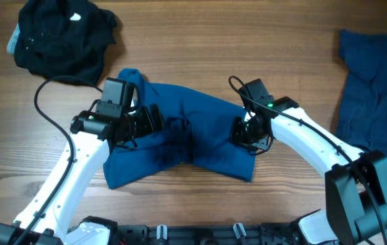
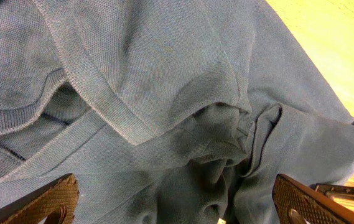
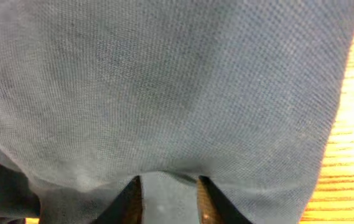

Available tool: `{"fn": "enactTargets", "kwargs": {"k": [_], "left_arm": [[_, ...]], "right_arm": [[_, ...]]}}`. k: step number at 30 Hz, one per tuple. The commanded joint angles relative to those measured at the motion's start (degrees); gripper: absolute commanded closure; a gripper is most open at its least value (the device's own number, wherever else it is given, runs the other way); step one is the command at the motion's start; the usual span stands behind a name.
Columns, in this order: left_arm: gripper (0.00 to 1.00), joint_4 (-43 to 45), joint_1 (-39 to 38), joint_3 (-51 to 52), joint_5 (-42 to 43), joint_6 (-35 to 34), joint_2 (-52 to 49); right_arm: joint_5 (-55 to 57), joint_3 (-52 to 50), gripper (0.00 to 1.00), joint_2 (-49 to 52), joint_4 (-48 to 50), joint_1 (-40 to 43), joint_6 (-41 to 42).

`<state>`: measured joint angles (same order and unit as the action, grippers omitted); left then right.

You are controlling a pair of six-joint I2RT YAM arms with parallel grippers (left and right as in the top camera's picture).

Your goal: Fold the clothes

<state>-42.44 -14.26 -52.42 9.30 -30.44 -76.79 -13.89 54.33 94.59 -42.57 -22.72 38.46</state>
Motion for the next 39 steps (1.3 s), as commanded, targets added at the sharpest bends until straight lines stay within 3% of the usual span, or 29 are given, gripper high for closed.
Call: {"fn": "enactTargets", "kwargs": {"k": [1, 3, 5, 8, 21, 39], "left_arm": [[0.00, 0.15, 0.28, 0.31, 1.16, 1.31, 1.16], [0.00, 0.17, 0.28, 0.31, 1.36, 1.31, 1.16], [0.00, 0.35, 0.31, 0.31, 1.36, 1.29, 1.16], [0.00, 0.70, 0.31, 0.31, 1.36, 1.29, 1.16], [0.00, 1.05, 0.31, 0.31, 1.33, 1.31, 1.16], [0.00, 1.90, 0.31, 0.31, 1.31, 1.79, 1.16]], "right_arm": [[-0.17, -0.57, 0.66, -1.03, 1.18, -0.02, -2.01], [-0.35, -0.59, 0.66, -1.01, 1.22, -0.04, -2.40], [-0.31, -0.61, 0.72, -0.83, 1.25, -0.04, -3.21], [0.39, -0.61, 0.96, 0.72, 1.38, -0.04, -4.09], [2.36, -0.61, 0.96, 8.20, 1.33, 0.90, -3.96], [10.75, -0.59, 0.96, 8.55, 5.62, 15.82, -9.22]]}}
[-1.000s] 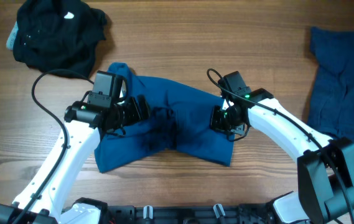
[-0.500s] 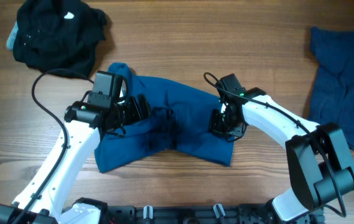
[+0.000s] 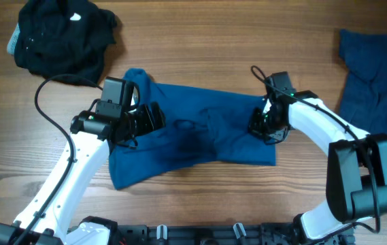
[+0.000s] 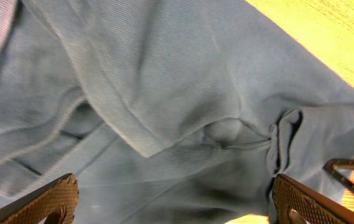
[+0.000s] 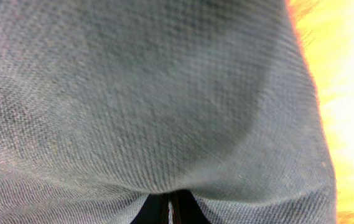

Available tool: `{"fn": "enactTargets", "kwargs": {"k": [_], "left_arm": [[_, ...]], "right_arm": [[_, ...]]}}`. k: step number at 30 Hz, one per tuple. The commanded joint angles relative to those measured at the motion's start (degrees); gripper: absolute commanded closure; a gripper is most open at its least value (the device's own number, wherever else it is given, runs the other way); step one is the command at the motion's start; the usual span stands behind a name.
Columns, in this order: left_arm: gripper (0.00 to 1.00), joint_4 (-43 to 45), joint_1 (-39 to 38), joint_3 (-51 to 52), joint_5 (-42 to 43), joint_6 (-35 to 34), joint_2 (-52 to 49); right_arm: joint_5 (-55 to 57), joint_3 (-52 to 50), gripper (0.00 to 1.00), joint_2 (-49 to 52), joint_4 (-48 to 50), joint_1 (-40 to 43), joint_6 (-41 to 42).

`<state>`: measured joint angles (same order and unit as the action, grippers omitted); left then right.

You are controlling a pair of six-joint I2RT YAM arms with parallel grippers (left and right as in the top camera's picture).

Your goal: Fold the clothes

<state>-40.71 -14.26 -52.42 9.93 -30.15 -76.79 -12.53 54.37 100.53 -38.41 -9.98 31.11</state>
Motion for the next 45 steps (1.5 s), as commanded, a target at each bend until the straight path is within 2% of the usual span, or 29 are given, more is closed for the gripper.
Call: {"fn": "enactTargets", "kwargs": {"k": [1, 9, 11, 16, 19, 21, 25, 26, 27, 28, 30, 34, 39, 45], "left_arm": [[0.00, 0.20, 0.31, 0.31, 0.68, 1.49, 1.16], [0.00, 0.42, 0.31, 0.31, 0.70, 1.49, 1.16], [0.00, 0.42, 0.31, 0.31, 0.70, 1.49, 1.18], [0.00, 0.50, 2.14, 0.28, -2.73, 1.44, 2.10], [0.00, 0.42, 5.57, 0.28, 0.59, 1.46, 3.43], [0.00, 0.11, 8.04, 0.28, 1.77, 1.75, 4.20], [0.00, -1.42, 12.63, 0.31, 1.77, 4.61, 4.20], [0.00, -1.60, 13.60, 0.31, 2.32, 6.32, 3.89], [0.00, -1.75, 14.19, 0.31, 3.13, 8.61, 3.65], [0.00, -1.81, 14.84, 0.31, 4.26, 11.08, 2.97], [0.00, -2.40, 15.76, 0.31, 6.12, 13.44, 1.33], [0.00, -2.14, 17.49, 0.31, 3.26, 13.64, -3.45], [0.00, 0.04, 20.33, 0.31, 8.33, 17.62, -8.63], [0.00, 1.07, 22.58, 0.31, 8.13, 20.96, -12.68]], "right_arm": [[9.38, -0.66, 0.96, 2.60, 1.66, 3.61, -2.03], [9.46, 1.38, 0.94, 2.60, 1.18, 7.19, -4.11], [9.07, 3.67, 0.90, 2.60, -1.79, 7.17, -4.35], [9.07, 13.11, 0.88, 0.17, -14.19, 7.17, -5.55], [6.62, 17.20, 0.79, -2.69, -18.91, 7.17, -7.34], [-1.18, 19.80, 0.67, -5.70, -21.99, 7.17, -12.35], [-19.71, 21.00, 0.50, -10.27, -26.97, 6.91, -22.69], [-21.51, 21.00, 0.41, -11.10, -28.04, 6.43, -24.30], [-22.05, 21.00, 0.24, -11.58, -28.85, 5.92, -25.42], [-21.84, 21.00, 0.01, -12.02, -30.05, 4.98, -26.69], [-20.65, 20.98, 0.00, -12.15, -31.80, 2.86, -27.58], [-19.85, 20.87, 0.00, -11.87, -32.74, -2.38, -26.86], [-18.03, 20.87, 0.01, -11.87, -31.93, -9.18, -26.40], [-14.45, 20.87, 0.00, -11.87, -31.89, -12.76, -23.08]]}}
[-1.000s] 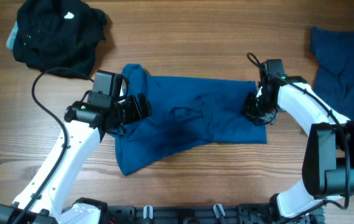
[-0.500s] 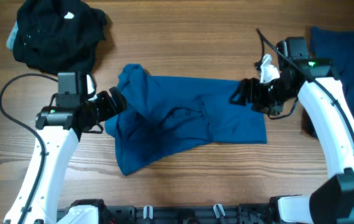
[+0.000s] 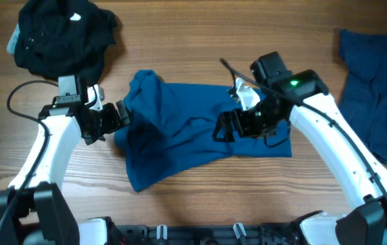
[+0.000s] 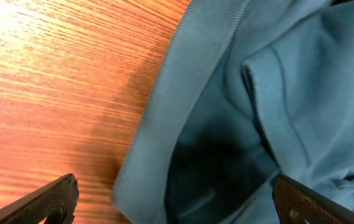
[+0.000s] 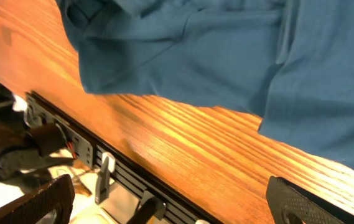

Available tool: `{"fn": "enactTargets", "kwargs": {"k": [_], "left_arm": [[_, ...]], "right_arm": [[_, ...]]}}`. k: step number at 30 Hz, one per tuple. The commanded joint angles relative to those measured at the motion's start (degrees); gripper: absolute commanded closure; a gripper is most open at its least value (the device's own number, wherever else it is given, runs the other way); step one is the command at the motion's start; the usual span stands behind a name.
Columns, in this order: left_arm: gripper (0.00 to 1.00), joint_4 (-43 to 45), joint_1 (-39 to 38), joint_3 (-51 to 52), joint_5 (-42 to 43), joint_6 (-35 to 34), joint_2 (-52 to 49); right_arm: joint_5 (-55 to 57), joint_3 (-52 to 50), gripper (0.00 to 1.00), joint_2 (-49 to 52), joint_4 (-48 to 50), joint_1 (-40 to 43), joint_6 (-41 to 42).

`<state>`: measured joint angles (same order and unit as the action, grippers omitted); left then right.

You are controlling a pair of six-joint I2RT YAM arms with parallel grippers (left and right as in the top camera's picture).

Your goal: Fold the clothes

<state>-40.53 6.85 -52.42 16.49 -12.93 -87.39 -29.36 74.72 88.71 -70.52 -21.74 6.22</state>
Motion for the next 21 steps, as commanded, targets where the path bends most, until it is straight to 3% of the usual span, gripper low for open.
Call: {"fn": "enactTargets", "kwargs": {"k": [1, 6, 11, 21], "left_arm": [[0.00, 1.44, 1.81, 0.31, 1.75, 3.74, -2.89], [0.00, 5.03, 2.05, 0.31, 4.35, 4.66, -7.93], [0.00, 7.30, 2.05, 0.31, 14.19, 9.75, -10.99], [0.00, 8.76, 2.05, 0.31, 14.34, 12.74, -13.90]], "right_arm": [[2.40, 0.52, 0.01, -0.04, 0.31, -1.09, 1.97], [2.45, 0.52, 0.00, -0.04, 0.70, -1.09, 2.82], [3.98, 0.52, 0.00, -0.04, 1.05, -1.09, 2.75], [4.55, 0.52, 0.00, -0.04, 1.18, -1.09, 2.91]]}}
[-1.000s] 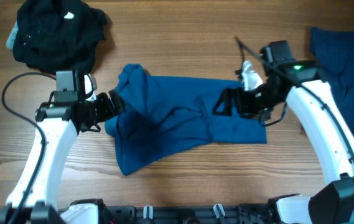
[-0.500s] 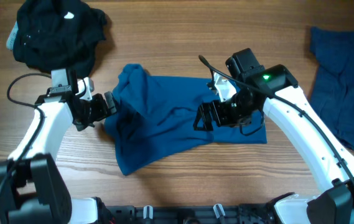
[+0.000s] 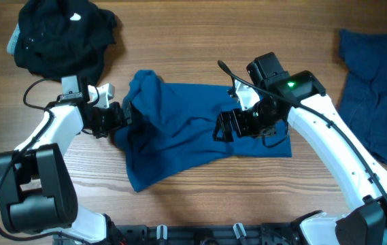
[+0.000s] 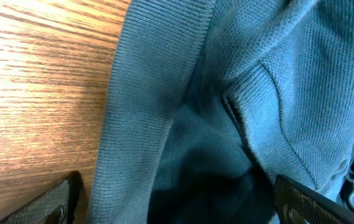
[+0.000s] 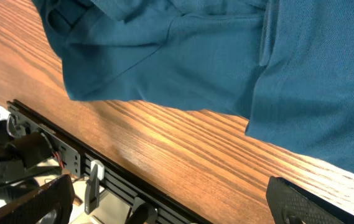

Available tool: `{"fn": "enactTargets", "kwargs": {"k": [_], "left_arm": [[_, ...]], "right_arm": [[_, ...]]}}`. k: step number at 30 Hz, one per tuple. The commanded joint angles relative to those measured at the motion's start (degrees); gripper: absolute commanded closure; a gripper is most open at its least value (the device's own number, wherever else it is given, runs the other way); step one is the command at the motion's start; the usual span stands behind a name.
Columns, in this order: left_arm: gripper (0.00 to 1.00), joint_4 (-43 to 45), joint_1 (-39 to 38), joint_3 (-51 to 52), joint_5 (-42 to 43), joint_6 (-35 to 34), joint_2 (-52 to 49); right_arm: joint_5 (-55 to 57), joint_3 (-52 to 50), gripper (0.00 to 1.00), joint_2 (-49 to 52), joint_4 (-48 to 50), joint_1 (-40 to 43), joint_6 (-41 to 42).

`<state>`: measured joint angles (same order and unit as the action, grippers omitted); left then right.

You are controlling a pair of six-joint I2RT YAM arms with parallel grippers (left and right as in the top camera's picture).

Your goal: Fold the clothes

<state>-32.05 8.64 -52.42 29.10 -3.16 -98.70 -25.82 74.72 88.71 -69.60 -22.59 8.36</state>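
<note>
A blue knit shirt lies crumpled across the middle of the wooden table, with its left part bunched up. My left gripper sits low at the shirt's left edge. In the left wrist view it is open wide, and the ribbed hem and a dark fold lie between its fingers. My right gripper hovers over the shirt's right half. It is open with nothing between its fingers, and the shirt lies below it.
A black garment pile lies at the back left, close behind my left arm. Another dark blue garment is spread at the right edge. The table's front rail with black brackets runs along the near side.
My left gripper has moved a little to the right, from just off the shirt's left edge onto its ribbed hem, still open. The right gripper and the shirt have barely changed.
First my left gripper was open over the shirt's collar area and the right was shut on the shirt's right part. Then the right side lay drawn out to the right. Later the right gripper was open above the shirt and the left stood at its left edge, where it now straddles the hem.
</note>
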Motion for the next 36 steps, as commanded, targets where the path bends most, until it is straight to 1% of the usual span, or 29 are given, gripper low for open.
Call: {"fn": "enactTargets", "kwargs": {"k": [1, 3, 6, 12, 23, 29, 30, 31, 32, 33, 34, 36], "left_arm": [[0.00, 0.39, 0.26, 0.31, 1.81, 2.93, -3.13], [0.00, 0.68, 0.26, 0.31, 2.62, 2.93, -4.57], [0.00, 1.01, 0.26, 0.31, 6.34, 2.95, -6.14], [0.00, 1.01, 0.26, 0.31, 12.07, 2.97, -6.32], [0.00, -0.33, 0.15, 0.44, 11.06, 2.97, -6.32], [0.00, -0.26, -0.90, 0.46, 8.17, 2.95, -6.32], [0.04, -0.28, -1.11, 0.46, 7.17, 2.93, -6.34], [0.14, -0.31, -1.27, 0.46, 6.78, 2.93, -6.32], [0.27, -0.31, -1.44, 0.46, 6.36, 2.86, -6.32], [0.34, -0.28, -1.53, 0.46, 6.38, 2.73, -6.32], [0.35, -0.28, -1.64, 0.46, 6.43, 2.73, -6.34], [0.35, -0.28, -1.79, 0.46, 6.45, 2.73, -6.32]], "right_arm": [[1.01, 0.52, 0.00, -0.04, 0.22, -0.24, 0.76], [1.01, 0.52, 0.00, -0.04, 0.22, -0.24, 0.79], [0.98, 0.52, 0.00, -0.04, 0.61, -0.24, 0.81], [0.98, 0.52, 0.00, -0.04, 0.98, -0.24, 0.76], [1.01, 0.52, 0.00, -0.04, 1.42, -0.24, 0.76], [1.01, 0.52, 0.00, -0.04, 1.86, -0.24, 0.79], [1.01, 0.52, 0.00, -0.04, 1.88, -0.24, 0.79], [1.01, 0.52, 0.01, -0.04, 1.88, -0.24, 0.76], [1.01, 0.52, 0.01, -0.04, 1.90, -0.24, 0.76], [1.01, 0.52, 0.01, -0.04, 1.92, -0.24, 0.76], [1.01, 0.52, 0.00, -0.04, 1.99, -0.24, 0.79], [1.01, 0.52, 0.00, -0.04, 2.08, -0.24, 0.81]]}}
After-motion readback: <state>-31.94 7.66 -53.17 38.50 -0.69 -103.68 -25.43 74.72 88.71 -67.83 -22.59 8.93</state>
